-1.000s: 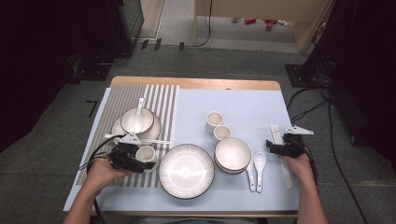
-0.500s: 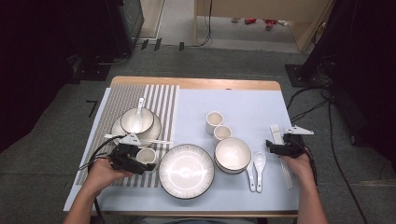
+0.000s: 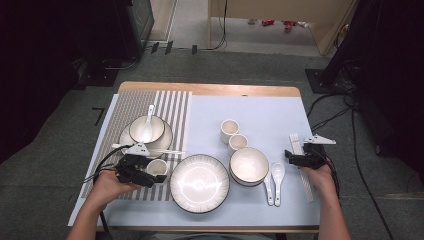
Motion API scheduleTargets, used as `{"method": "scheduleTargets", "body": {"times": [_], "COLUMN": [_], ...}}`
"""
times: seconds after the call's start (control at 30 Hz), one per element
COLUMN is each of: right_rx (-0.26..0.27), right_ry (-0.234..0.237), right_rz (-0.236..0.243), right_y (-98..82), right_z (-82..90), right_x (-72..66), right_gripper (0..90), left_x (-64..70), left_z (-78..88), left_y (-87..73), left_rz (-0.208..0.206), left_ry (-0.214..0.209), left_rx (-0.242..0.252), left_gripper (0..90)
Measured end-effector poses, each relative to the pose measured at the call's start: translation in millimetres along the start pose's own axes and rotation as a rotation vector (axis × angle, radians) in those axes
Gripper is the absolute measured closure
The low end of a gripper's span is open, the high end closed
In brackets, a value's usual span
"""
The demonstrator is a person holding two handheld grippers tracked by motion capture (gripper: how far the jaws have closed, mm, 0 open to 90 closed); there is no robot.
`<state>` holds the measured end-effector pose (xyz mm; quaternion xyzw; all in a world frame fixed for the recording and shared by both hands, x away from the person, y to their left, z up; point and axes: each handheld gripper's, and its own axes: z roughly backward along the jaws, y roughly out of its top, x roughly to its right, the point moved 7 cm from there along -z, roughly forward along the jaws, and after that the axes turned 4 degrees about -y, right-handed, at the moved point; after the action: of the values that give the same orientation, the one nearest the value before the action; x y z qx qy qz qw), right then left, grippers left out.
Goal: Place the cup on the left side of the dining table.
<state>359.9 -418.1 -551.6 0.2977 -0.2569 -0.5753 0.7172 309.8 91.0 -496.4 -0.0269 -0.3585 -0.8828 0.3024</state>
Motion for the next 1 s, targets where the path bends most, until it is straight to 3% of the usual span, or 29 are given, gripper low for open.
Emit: {"method": "scheduleTargets", "body": {"times": [0.43,1.0], "right_rx": [0.0,0.0], "right_ry": [0.0,0.0], "right_rz": [0.0,-0.001], "right_y": [0.0,0.0], "right_z": [0.0,-0.1], "right_x": [0.0,0.1], "right_gripper": [14.2,14.1], "left_x": [2.8,1.0], "left_z": [7.0,26.5], "left_y": [2.3,4.1], "left_rz": [-0.008,-0.011], "left_ry": [0.015,0.047], "left_rx": [0.002,0.058], "left_gripper": [21.9,22.8]}}
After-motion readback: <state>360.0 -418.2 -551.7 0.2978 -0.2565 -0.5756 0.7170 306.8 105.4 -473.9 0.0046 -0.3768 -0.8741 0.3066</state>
